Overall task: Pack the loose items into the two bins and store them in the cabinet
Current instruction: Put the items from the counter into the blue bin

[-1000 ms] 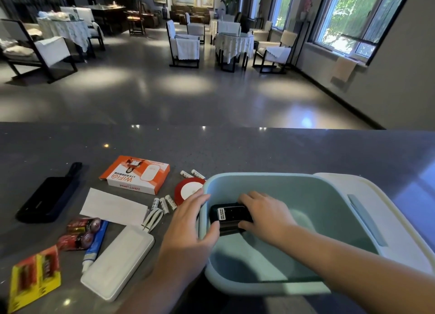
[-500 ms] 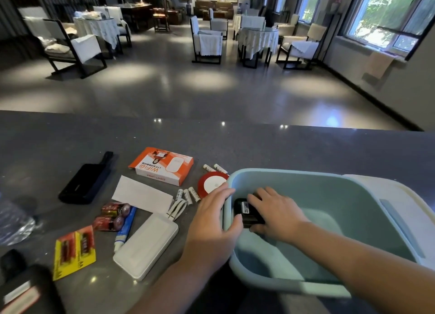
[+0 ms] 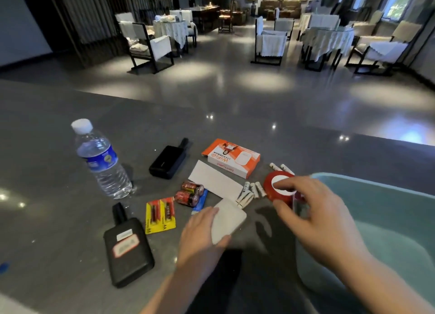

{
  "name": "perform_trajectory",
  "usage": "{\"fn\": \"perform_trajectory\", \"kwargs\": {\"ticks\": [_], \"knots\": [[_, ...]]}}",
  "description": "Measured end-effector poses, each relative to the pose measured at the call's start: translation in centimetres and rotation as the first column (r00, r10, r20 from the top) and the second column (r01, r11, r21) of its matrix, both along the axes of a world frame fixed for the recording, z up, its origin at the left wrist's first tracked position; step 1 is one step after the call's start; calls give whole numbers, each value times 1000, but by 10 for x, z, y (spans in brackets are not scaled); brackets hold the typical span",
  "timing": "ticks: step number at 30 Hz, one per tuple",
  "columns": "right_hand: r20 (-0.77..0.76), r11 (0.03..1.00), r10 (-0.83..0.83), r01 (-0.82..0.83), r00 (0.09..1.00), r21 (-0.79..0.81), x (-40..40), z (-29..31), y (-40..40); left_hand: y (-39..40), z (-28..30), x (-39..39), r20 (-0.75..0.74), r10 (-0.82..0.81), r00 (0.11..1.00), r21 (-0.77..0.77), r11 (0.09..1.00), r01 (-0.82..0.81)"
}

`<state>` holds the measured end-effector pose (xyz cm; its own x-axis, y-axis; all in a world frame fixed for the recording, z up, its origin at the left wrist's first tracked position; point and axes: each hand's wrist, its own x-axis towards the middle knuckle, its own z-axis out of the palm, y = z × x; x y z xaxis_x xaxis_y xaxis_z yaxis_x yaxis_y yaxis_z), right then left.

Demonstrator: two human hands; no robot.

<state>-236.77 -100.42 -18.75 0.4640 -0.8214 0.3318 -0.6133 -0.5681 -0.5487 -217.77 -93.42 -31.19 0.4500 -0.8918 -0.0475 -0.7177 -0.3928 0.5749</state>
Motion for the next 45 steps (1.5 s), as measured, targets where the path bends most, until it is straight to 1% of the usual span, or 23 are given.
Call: {"fn": "perform_trajectory", "kwargs": {"ticks": [2,3,5,7,9,10,11,12,14,15,16,18,21,23,25,27,31,32,34,37,39,42,45], "knots": [[-44,998,35,-37,998,-51,17,-3,11,1,-1,7,3,-7,1000,12,1000,7],[-66,997,61,-64,996,-42,25,-5,15,0,-1,9,17,-18,1000,3,1000,18],[-123,993,118,-113,985,44,41,-14,21,0,4,12,3,-36,999,0,999,36],[-171,984,128,-104,977,145,55,-29,25,6,12,17,-134,-40,990,5,999,41],[-190,973,108,-65,976,220,68,-48,27,20,18,25,-277,-10,961,-34,999,0],[-188,969,84,-37,979,244,75,-58,27,29,20,31,-292,28,956,-62,997,-48],[-184,967,57,-9,981,255,81,-69,27,39,21,38,-237,72,969,-89,991,-96],[-188,964,24,27,982,263,88,-80,27,50,20,47,-123,123,985,-111,984,-137],[-224,945,-45,115,974,308,103,-97,28,70,12,67,93,230,969,-189,959,-209],[-242,927,-68,151,968,344,110,-103,30,78,7,78,153,272,950,-195,951,-241],[-256,910,-85,179,963,374,116,-108,31,85,1,87,192,299,935,-163,949,-270],[-260,893,-124,222,958,392,124,-116,34,95,-8,97,214,336,917,-100,942,-321],[-229,890,-126,212,965,404,126,-124,33,101,-12,98,127,322,938,-116,944,-308],[-252,901,-54,156,966,404,125,-125,30,101,-13,100,109,257,960,-112,963,-245],[-274,914,13,101,962,394,122,-125,28,102,-13,103,87,234,968,-119,967,-223],[-266,916,10,98,964,389,120,-125,32,103,-12,107,53,284,957,-123,953,-276],[-306,943,-107,194,946,272,114,-125,39,106,-11,106,107,441,891,-51,898,-438],[-313,940,-122,211,942,267,113,-124,39,107,-11,104,112,465,878,-41,885,-463],[-311,935,-129,221,942,279,114,-120,36,107,-13,102,103,485,869,-47,875,-482],[-317,932,-115,213,941,293,114,-117,34,106,-14,107,57,473,879,-42,881,-472],[-300,914,-120,224,946,340,112,-114,36,107,-12,111,6,459,888,-45,888,-458],[-241,900,-141,225,960,372,101,-106,40,114,0,111,-114,478,871,-83,869,-488],[-141,908,-144,187,980,374,89,-86,45,116,21,100,-155,474,867,-144,857,-494]]}}
